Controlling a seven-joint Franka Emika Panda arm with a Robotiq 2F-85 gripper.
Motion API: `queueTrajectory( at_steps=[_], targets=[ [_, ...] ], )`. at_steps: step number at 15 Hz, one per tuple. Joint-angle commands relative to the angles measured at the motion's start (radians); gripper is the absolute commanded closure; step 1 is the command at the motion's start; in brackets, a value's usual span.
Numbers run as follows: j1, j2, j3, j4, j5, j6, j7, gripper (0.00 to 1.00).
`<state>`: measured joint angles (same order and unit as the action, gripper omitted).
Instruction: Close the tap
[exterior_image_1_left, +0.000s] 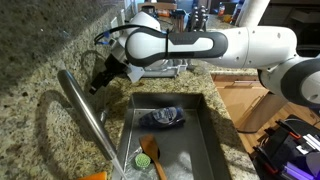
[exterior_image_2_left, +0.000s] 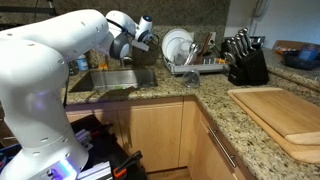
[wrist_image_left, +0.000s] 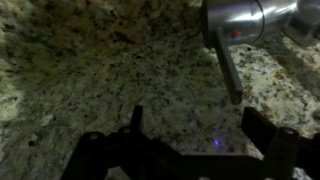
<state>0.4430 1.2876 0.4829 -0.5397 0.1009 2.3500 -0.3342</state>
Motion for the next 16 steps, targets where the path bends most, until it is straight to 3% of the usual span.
queueTrajectory(
  at_steps=[1, 3, 4, 8, 11, 12, 15, 16],
  targets=[
    [0.007, -0.06, -0.106, -0.045, -0.078, -0.11, 0.133, 0.0],
    [0.018, -0.076, -0.139, -0.047, -0.118, -0.192, 0.187, 0.0],
    [0.017, -0.027, -0.089, 0.0, -0.084, -0.116, 0.135, 0.0],
    [0.022, -0.027, -0.093, 0.001, -0.089, -0.12, 0.147, 0.0],
    [0.044, -0.052, -0.182, 0.007, -0.194, -0.104, 0.146, 0.0],
    [0.083, -0.003, -0.249, 0.125, -0.181, -0.143, 0.134, 0.0],
    [0.102, 0.014, -0.35, 0.182, -0.22, -0.128, 0.158, 0.0],
    [0.1, 0.021, -0.355, 0.196, -0.202, -0.131, 0.173, 0.0]
  ],
)
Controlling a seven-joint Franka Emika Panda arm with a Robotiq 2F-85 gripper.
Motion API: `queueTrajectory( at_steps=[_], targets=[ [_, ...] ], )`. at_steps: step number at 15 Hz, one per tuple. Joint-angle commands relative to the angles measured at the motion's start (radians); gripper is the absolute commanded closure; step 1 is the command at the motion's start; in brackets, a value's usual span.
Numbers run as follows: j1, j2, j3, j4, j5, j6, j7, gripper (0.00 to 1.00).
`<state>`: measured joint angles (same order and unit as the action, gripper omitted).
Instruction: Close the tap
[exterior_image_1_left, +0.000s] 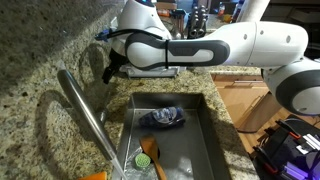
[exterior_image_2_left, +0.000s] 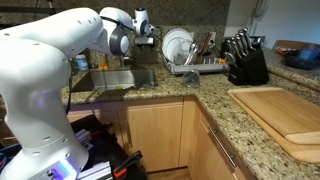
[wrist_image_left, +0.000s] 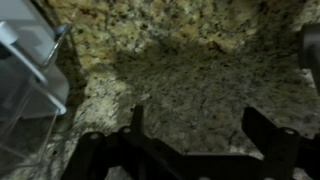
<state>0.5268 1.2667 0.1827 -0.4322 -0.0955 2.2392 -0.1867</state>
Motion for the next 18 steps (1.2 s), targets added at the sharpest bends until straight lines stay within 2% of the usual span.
queueTrajectory(
  at_steps=[1, 3, 5, 6, 10, 11, 13, 18],
  targets=[
    [0.015, 0.043, -0.039, 0.092, 0.019, -0.036, 0.0, 0.0],
    [0.016, 0.047, -0.054, 0.107, 0.017, -0.036, 0.006, 0.0],
    [0.012, 0.052, -0.016, 0.112, 0.062, -0.063, 0.001, 0.0],
    [0.008, 0.022, -0.005, 0.052, 0.084, -0.058, 0.005, 0.0],
    [0.013, 0.024, 0.028, 0.059, 0.156, -0.182, 0.022, 0.0],
    [0.019, 0.04, 0.005, 0.081, 0.139, -0.137, 0.013, 0.0],
    [0.019, 0.037, 0.009, 0.077, 0.147, -0.149, 0.017, 0.0],
    [0.033, 0.021, -0.039, 0.057, 0.09, -0.227, 0.002, 0.0]
  ],
)
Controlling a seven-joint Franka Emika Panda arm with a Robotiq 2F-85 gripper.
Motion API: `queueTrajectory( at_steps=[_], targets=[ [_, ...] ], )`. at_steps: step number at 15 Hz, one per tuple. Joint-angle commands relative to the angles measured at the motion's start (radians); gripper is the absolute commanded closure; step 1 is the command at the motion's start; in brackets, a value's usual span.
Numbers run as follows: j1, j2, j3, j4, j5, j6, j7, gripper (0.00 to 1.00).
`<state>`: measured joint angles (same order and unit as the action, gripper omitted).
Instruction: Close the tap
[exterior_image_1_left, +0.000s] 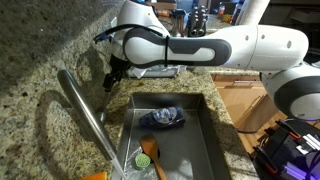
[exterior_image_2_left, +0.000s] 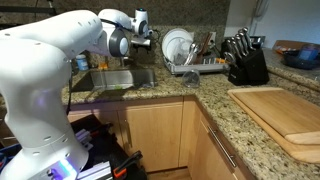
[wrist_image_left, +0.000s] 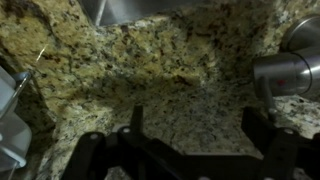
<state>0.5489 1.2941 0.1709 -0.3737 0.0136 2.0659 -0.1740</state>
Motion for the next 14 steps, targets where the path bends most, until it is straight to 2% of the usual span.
queueTrajectory(
  at_steps=[1, 2, 6, 8, 11, 14],
  targets=[
    [0.015, -0.005, -0.033, -0.002, -0.025, -0.072, -0.005, 0.0],
    [0.008, 0.007, -0.018, 0.016, -0.007, -0.04, -0.001, 0.0],
    [0.016, 0.011, -0.026, 0.023, -0.013, -0.059, -0.001, 0.0],
    [0.022, 0.053, -0.004, 0.051, 0.009, 0.1, -0.003, 0.0],
    [0.018, 0.065, 0.04, 0.024, 0.063, 0.288, -0.001, 0.0],
    [0.005, 0.067, 0.078, 0.007, 0.107, 0.33, 0.0, 0.0]
  ],
)
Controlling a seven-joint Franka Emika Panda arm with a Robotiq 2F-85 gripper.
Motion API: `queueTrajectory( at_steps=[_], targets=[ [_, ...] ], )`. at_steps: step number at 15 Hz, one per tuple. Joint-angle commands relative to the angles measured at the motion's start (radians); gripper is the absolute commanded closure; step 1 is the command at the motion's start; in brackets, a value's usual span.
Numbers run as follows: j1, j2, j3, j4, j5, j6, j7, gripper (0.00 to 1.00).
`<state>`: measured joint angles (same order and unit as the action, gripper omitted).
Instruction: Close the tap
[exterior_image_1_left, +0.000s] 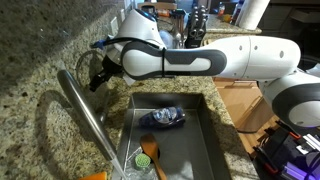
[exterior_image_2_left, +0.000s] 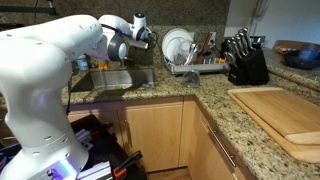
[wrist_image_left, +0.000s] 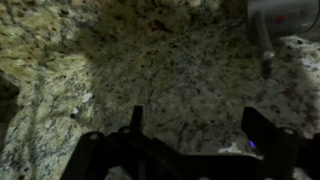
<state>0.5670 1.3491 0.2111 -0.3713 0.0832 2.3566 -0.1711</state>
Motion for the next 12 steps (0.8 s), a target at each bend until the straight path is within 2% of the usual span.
queueTrajectory(
  at_steps=[1, 4, 8, 9, 12],
  targets=[
    [-0.02, -0.004, 0.035, -0.008, 0.039, -0.001, 0.01, 0.0],
    [-0.04, -0.023, 0.063, -0.019, 0.073, -0.05, 0.036, 0.0],
    [-0.062, -0.087, 0.046, -0.05, 0.072, -0.265, 0.118, 0.0],
    [-0.044, -0.036, 0.048, -0.012, 0.07, -0.163, 0.085, 0.0],
    [-0.051, -0.052, 0.046, 0.004, 0.071, -0.247, 0.109, 0.0]
  ],
)
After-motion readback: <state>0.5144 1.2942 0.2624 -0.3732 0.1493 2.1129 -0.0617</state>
